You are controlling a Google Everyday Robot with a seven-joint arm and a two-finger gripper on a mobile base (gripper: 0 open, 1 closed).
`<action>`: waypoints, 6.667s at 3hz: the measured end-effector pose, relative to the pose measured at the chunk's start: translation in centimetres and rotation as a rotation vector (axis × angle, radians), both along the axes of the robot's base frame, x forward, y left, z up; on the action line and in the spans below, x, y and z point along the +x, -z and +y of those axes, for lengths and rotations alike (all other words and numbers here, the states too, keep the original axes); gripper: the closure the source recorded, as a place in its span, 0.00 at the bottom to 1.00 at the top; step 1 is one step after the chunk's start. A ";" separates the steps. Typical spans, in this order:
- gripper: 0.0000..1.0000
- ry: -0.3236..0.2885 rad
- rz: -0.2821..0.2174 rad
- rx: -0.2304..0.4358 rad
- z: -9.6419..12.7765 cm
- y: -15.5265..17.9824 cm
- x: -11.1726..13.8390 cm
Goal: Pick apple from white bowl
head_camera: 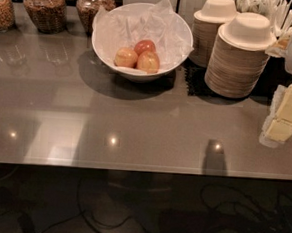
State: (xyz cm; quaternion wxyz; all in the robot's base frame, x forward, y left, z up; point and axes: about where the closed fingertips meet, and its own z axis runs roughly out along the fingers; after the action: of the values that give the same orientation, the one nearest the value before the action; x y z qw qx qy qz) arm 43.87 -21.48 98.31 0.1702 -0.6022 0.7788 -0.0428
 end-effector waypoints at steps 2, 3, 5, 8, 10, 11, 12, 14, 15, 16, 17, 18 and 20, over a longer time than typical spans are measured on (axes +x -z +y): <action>0.00 -0.001 -0.064 0.040 0.7 -0.2 1.7; 0.00 -0.034 -0.165 0.114 3.2 -0.7 5.2; 0.00 -0.141 -0.335 0.227 10.0 -2.6 14.0; 0.00 -0.151 -0.390 0.255 11.9 -0.9 18.9; 0.00 -0.135 -0.388 0.299 14.7 1.7 25.0; 0.00 -0.109 -0.369 0.317 16.2 2.8 27.5; 0.01 -0.090 -0.350 0.332 17.4 3.7 29.0; 0.37 -0.043 -0.290 0.351 18.4 5.7 30.2; 0.35 -0.024 -0.253 0.360 18.6 7.0 30.2; 0.26 -0.014 -0.214 0.365 19.0 8.2 30.1; 0.27 -0.008 -0.177 0.368 19.3 9.1 29.7; 0.29 0.000 -0.143 0.374 19.4 9.9 29.3; 0.36 0.036 -0.085 0.380 19.0 11.8 28.8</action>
Offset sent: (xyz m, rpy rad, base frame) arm 0.0474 0.0169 0.0035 0.1136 -0.1642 0.0011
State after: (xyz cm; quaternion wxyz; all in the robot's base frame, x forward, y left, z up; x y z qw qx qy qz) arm 72.64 -2.50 86.52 0.3128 -0.5428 0.7757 0.0766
